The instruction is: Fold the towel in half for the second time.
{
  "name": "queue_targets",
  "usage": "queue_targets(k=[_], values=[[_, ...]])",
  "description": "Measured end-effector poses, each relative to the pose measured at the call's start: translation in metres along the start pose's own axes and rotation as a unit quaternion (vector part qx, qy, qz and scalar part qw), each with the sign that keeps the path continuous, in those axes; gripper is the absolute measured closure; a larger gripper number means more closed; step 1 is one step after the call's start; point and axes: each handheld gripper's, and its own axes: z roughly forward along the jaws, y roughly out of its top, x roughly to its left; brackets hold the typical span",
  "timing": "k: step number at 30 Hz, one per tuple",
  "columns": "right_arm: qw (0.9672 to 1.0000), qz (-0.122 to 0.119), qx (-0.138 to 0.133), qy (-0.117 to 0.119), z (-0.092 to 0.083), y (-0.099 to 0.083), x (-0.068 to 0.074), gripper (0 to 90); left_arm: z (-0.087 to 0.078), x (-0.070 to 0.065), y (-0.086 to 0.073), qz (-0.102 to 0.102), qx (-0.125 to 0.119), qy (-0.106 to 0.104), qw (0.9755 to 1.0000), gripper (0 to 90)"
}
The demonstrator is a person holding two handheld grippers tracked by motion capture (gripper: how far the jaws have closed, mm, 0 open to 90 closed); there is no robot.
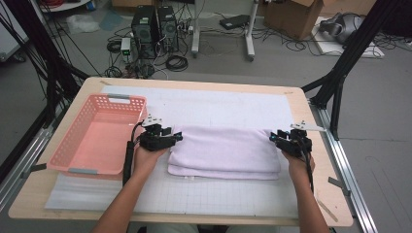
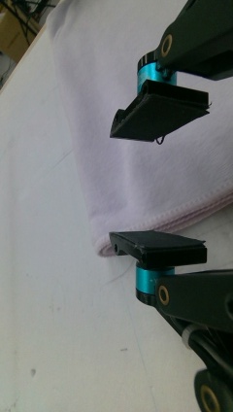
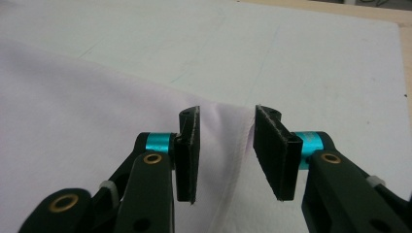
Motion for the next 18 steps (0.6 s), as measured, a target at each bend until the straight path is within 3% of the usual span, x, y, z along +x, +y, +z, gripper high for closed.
queue_targets(k=[5, 7, 9, 13, 15, 18], values=[[0.9996, -0.013, 0.003, 0.023, -0.020, -0.014, 0.005, 60.0, -0.009, -0.009, -0.006, 0.021, 0.027, -0.014, 0.9993, 47.5], [0.9995, -0.013, 0.002, 0.027, -0.026, -0.021, 0.006, 59.6, -0.013, -0.010, -0.010, 0.024, 0.024, -0.018, 0.9993, 47.8], [0.9995, -0.006, 0.005, 0.029, -0.031, -0.027, 0.008, 59.0, -0.016, -0.012, -0.015, 0.022, 0.031, -0.019, 0.9991, 47.6], [0.9993, -0.018, 0.011, 0.030, -0.038, -0.035, 0.012, 58.2, -0.020, -0.014, -0.024, 0.021, 0.031, -0.026, 0.9990, 42.0], [0.9993, -0.021, 0.011, 0.030, -0.041, -0.038, 0.013, 58.0, -0.022, -0.015, -0.028, 0.025, 0.038, -0.018, 0.9988, 41.3], [0.9993, -0.021, 0.013, 0.029, -0.044, -0.044, 0.015, 57.8, -0.027, -0.013, -0.035, 0.015, 0.045, -0.022, 0.9987, 41.8]])
